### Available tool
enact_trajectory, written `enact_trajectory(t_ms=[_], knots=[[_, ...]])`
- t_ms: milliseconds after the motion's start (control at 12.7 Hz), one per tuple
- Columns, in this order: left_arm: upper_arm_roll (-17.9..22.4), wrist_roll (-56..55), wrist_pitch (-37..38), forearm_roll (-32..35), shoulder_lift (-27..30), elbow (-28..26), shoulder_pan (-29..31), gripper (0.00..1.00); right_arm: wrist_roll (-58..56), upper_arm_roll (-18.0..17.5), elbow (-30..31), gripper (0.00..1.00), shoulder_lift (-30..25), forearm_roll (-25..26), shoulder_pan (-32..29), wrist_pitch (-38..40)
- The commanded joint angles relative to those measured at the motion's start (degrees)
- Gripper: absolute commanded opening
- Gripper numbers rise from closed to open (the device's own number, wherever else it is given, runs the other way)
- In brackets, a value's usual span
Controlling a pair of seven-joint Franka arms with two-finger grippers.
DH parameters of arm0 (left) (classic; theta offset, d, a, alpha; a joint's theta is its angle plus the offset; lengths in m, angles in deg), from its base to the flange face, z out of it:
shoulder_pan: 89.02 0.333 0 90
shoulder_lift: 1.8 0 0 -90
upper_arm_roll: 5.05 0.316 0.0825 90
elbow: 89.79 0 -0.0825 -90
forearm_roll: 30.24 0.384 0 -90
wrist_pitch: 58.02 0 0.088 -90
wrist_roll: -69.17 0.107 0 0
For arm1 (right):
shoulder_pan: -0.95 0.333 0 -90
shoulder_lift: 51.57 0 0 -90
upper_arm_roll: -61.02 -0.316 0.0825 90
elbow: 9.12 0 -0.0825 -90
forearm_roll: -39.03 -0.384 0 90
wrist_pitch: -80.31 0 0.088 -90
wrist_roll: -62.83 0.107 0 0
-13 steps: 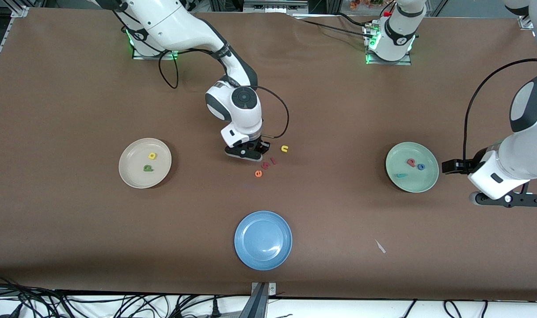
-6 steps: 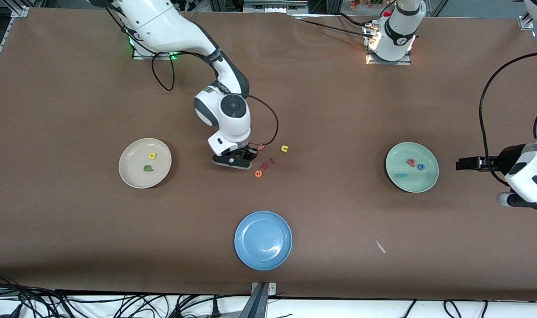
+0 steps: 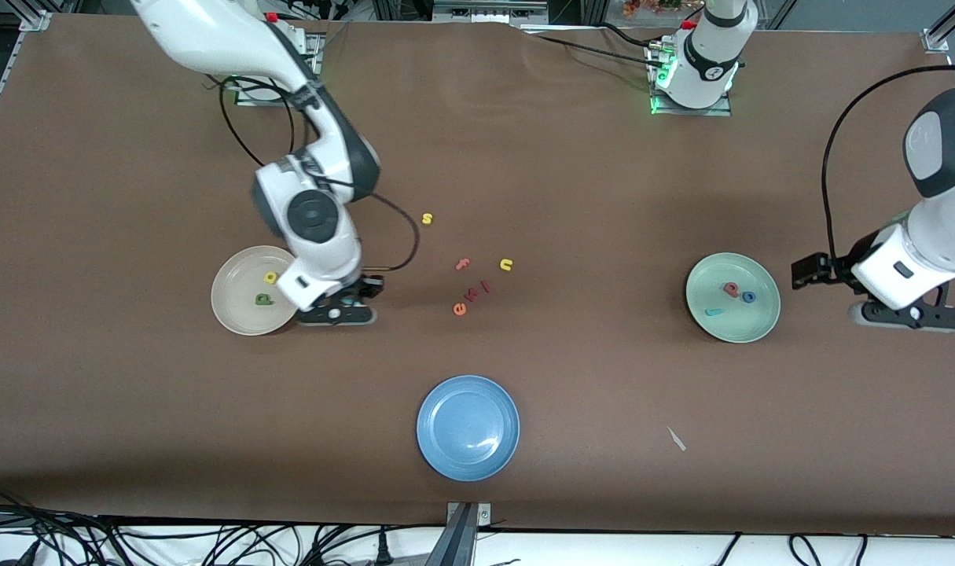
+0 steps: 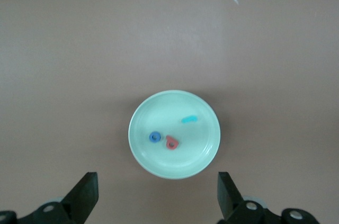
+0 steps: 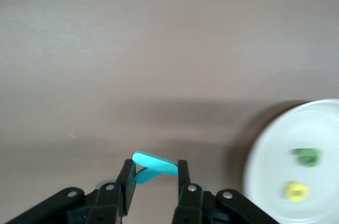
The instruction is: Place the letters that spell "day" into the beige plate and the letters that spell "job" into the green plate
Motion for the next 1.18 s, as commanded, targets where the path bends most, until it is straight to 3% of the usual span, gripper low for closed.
enact_trajectory(t_ms=[0,473,552,630,709,788,1103], knots=[[0.16,3.31,1.87,-1.22,3.07,0.28,-0.37,1.00,-12.10,-1.01,1.98,0.12,-4.47,-3.64,-5.27,3.80],[-1.85,3.04,12.06,-1.22,3.68,9.25,-0.81,1.00,-26.27,-0.14,7.25,0.17,-8.70,-3.65,-15.38,5.57],[-2.99,2.61,13.99,-1.22,3.77,10.65,-0.72,1.00,-27.33,0.22,7.43,0.26,-8.35,-3.65,-15.75,5.39],[-3.44,2.60,14.62,-1.22,3.77,11.28,-0.72,1.00,-27.25,0.31,8.73,0.56,-8.43,-3.74,-16.01,4.69],[-4.05,2.95,14.54,-1.22,3.69,11.28,-0.72,1.00,-27.16,0.48,9.88,0.92,-8.34,-3.74,-16.88,3.30],[-4.93,2.43,14.62,-1.22,3.42,10.76,-0.81,1.00,-27.08,0.57,11.19,1.00,-8.43,-3.83,-17.68,1.98],[-5.02,2.25,14.01,-2.09,1.41,8.82,0.86,0.99,-26.37,0.57,10.68,1.00,-8.61,-6.44,-17.77,1.52]])
